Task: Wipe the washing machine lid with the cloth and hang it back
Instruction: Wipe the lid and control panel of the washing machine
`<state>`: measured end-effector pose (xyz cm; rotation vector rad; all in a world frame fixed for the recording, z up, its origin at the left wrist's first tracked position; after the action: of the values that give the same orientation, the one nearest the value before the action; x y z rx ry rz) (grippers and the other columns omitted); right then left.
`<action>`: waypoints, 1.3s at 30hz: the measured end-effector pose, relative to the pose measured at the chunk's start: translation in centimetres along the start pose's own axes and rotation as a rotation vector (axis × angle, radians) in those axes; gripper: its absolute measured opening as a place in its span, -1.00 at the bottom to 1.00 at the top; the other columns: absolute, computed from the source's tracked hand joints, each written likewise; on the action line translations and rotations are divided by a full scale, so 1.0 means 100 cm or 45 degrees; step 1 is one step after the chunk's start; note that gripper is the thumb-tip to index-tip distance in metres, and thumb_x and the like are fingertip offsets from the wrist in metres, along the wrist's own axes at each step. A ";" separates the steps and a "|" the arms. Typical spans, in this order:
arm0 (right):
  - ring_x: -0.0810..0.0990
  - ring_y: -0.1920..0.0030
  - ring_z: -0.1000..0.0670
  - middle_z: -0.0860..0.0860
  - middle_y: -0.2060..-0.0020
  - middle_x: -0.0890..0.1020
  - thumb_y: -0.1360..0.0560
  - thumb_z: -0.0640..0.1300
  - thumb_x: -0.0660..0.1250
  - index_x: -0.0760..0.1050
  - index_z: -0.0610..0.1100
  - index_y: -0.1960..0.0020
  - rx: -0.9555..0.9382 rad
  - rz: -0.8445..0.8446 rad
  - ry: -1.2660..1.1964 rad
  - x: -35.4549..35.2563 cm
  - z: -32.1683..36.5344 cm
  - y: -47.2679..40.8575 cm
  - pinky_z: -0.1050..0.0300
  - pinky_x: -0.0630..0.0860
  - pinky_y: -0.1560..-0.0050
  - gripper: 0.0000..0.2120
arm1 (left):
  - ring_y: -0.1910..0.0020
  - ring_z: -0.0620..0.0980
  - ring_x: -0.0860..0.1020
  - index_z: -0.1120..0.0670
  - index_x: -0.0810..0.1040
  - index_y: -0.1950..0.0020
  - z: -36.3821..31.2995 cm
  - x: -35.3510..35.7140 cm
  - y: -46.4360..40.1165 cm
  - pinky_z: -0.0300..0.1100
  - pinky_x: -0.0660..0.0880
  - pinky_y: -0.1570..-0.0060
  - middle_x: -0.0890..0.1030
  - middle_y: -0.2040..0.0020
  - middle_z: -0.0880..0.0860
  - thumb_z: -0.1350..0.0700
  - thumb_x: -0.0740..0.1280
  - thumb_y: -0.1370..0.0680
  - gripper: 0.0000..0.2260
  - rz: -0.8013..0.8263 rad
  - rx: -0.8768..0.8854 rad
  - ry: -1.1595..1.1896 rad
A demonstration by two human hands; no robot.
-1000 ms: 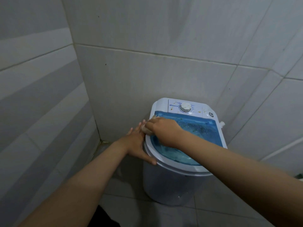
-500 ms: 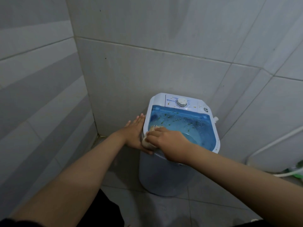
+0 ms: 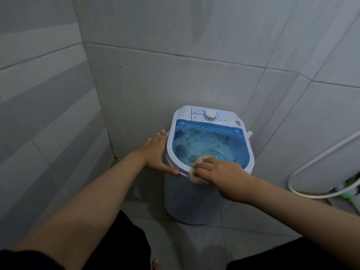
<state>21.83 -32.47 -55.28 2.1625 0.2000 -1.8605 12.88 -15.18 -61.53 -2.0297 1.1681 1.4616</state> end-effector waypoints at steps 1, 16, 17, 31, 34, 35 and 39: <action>0.30 -0.41 -0.07 0.08 -0.44 0.33 -0.41 -0.39 0.18 0.30 -0.03 -0.38 0.013 0.022 0.013 0.000 -0.002 0.003 -0.03 0.58 -0.08 -0.42 | -0.52 0.03 -0.28 0.04 -0.33 -0.52 -0.002 -0.001 0.002 0.10 -0.21 -0.46 -0.30 -0.55 0.08 -0.47 0.39 -0.14 0.27 -0.007 0.012 0.003; 0.32 -0.42 -0.06 0.09 -0.39 0.39 -0.37 -0.44 0.16 0.33 -0.06 -0.36 0.085 0.029 0.067 0.011 -0.041 0.066 0.03 0.58 -0.05 -0.39 | -0.45 0.08 -0.44 0.15 -0.43 -0.47 -0.043 0.000 0.007 0.06 -0.31 -0.40 -0.49 -0.46 0.13 -0.60 0.19 -0.05 0.35 0.020 -0.026 -0.114; 0.33 -0.41 -0.06 0.09 -0.38 0.41 -0.37 -0.43 0.14 0.35 -0.05 -0.36 0.076 0.018 0.070 0.011 -0.045 0.071 0.04 0.57 -0.09 -0.40 | -0.45 0.08 -0.43 0.16 -0.43 -0.47 -0.043 -0.001 0.007 0.06 -0.31 -0.40 -0.48 -0.46 0.13 -0.61 0.19 -0.07 0.35 0.011 -0.037 -0.120; 0.55 -0.12 -0.25 -0.20 -0.13 0.59 -0.35 -0.35 0.25 0.40 -0.16 -0.26 0.975 -0.508 -0.469 -0.013 -0.216 0.039 0.06 0.45 0.06 -0.52 | -0.47 0.10 -0.39 0.20 -0.40 -0.47 -0.044 0.003 -0.001 -0.03 -0.31 -0.38 -0.42 -0.49 0.18 -0.62 0.17 -0.05 0.37 -0.103 -0.015 -0.107; 0.53 -0.16 -0.24 -0.20 -0.19 0.56 -0.35 -0.35 0.28 0.36 -0.14 -0.32 1.056 -0.471 -0.476 -0.003 -0.237 0.014 0.10 0.39 0.08 -0.46 | -0.47 0.08 -0.40 0.20 -0.41 -0.47 -0.044 0.004 -0.001 -0.05 -0.32 -0.37 -0.44 -0.48 0.17 -0.62 0.18 -0.07 0.36 -0.128 -0.007 -0.125; 0.52 -0.17 -0.23 -0.19 -0.21 0.55 -0.35 -0.35 0.28 0.36 -0.13 -0.33 1.067 -0.461 -0.468 0.000 -0.242 0.007 0.09 0.41 0.06 -0.44 | -0.47 0.08 -0.40 0.19 -0.41 -0.47 -0.043 0.004 -0.001 -0.06 -0.32 -0.37 -0.44 -0.48 0.16 -0.61 0.18 -0.07 0.36 -0.132 -0.008 -0.125; 0.52 -0.19 -0.23 -0.19 -0.21 0.56 -0.37 -0.34 0.29 0.39 -0.11 -0.33 1.106 -0.448 -0.487 0.011 -0.253 -0.007 0.04 0.46 -0.04 -0.47 | -0.46 0.08 -0.42 0.17 -0.43 -0.46 -0.043 0.005 -0.002 -0.05 -0.33 -0.38 -0.47 -0.47 0.14 -0.61 0.18 -0.07 0.36 -0.124 -0.002 -0.116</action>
<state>45.67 -24.29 -53.12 2.2639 -0.4156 -2.9208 15.64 -18.26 -60.40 -1.9702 1.0178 1.4906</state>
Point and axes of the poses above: each hand's wrist, its own y-axis away from the middle knuckle, its own x-axis out of the palm, z = x × y, the point moved 7 cm from there along -y, towards the middle knuckle
